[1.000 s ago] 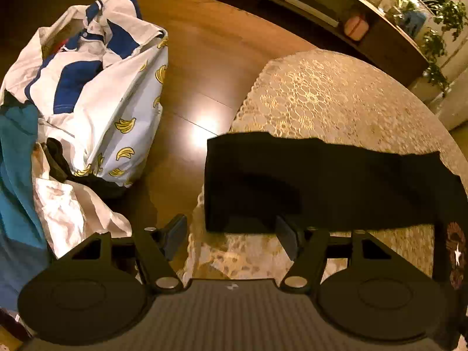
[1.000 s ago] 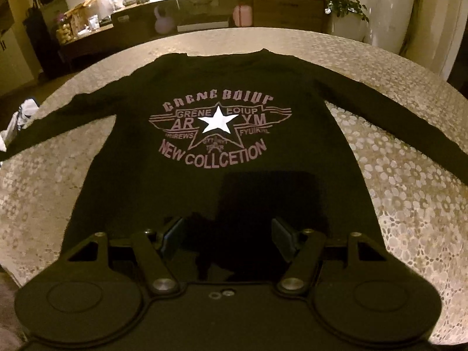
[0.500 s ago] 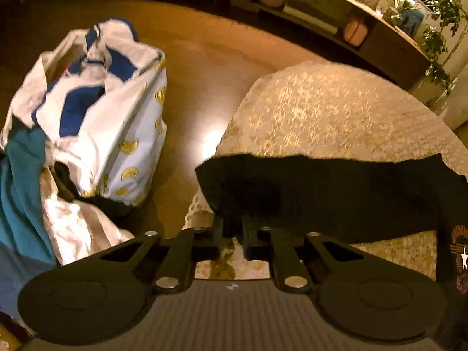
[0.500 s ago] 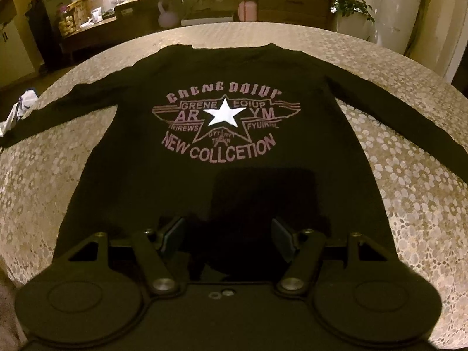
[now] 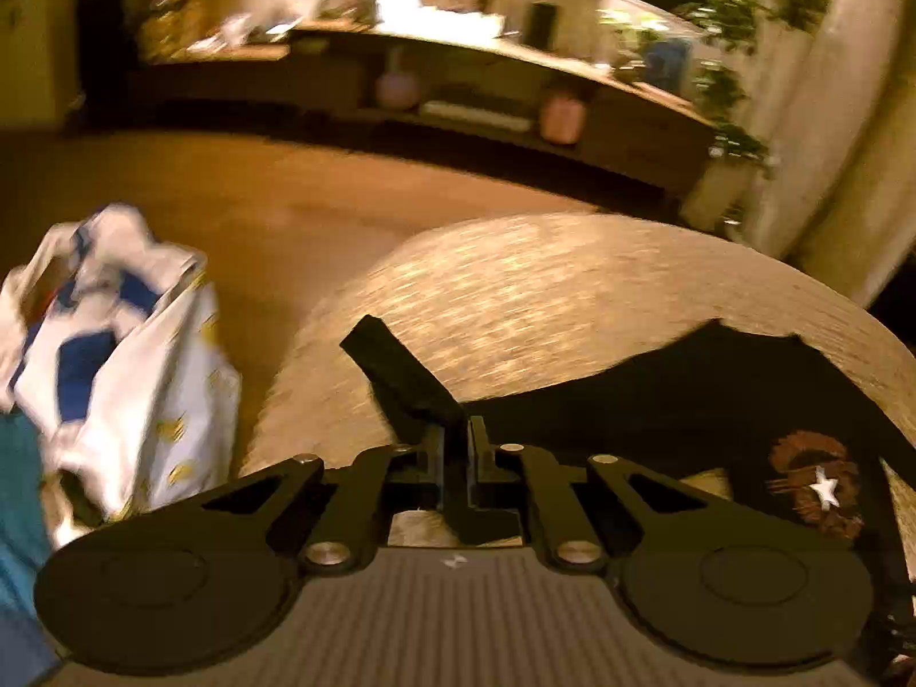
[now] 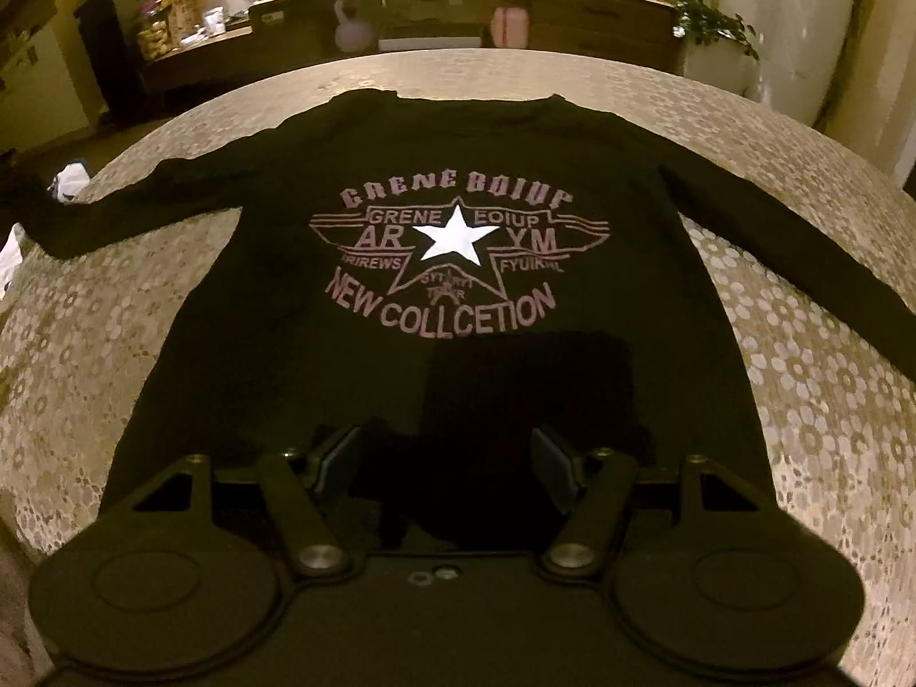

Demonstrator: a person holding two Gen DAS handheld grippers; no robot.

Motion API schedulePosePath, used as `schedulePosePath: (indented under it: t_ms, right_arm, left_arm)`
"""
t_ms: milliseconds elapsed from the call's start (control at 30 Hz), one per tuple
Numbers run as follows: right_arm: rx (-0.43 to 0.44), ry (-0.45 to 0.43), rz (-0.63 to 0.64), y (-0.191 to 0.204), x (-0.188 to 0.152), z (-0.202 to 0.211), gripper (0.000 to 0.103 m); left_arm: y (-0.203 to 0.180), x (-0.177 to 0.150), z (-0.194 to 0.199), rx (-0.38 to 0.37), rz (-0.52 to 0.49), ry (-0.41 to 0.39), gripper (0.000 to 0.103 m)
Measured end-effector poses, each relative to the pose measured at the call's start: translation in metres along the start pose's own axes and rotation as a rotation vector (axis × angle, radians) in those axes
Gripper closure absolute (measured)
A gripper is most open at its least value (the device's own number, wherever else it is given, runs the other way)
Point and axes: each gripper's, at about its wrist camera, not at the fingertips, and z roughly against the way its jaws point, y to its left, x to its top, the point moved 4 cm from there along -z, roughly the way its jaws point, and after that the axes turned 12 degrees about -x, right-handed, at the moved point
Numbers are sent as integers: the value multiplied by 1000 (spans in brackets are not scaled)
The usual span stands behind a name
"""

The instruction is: Fold clothes

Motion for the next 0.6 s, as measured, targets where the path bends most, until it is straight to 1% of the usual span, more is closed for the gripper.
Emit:
schedulePosePath:
  t_ms: [133, 333, 400, 600]
  right_arm:
    - [6, 6, 40, -2, 4, -3, 0]
    - [15, 36, 72, -10, 5, -14, 0]
    - [18, 35, 83, -10, 3, -18, 0]
    - [30, 19, 104, -11, 3, -19, 0]
  left_arm:
    - [-49, 19, -18, -40, -87, -12, 97]
    - [-122, 49, -59, -138, -173, -16, 97]
    - [-148, 53, -72, -183, -210, -10, 97]
    - [-238, 45, -105, -327, -332, 32, 97]
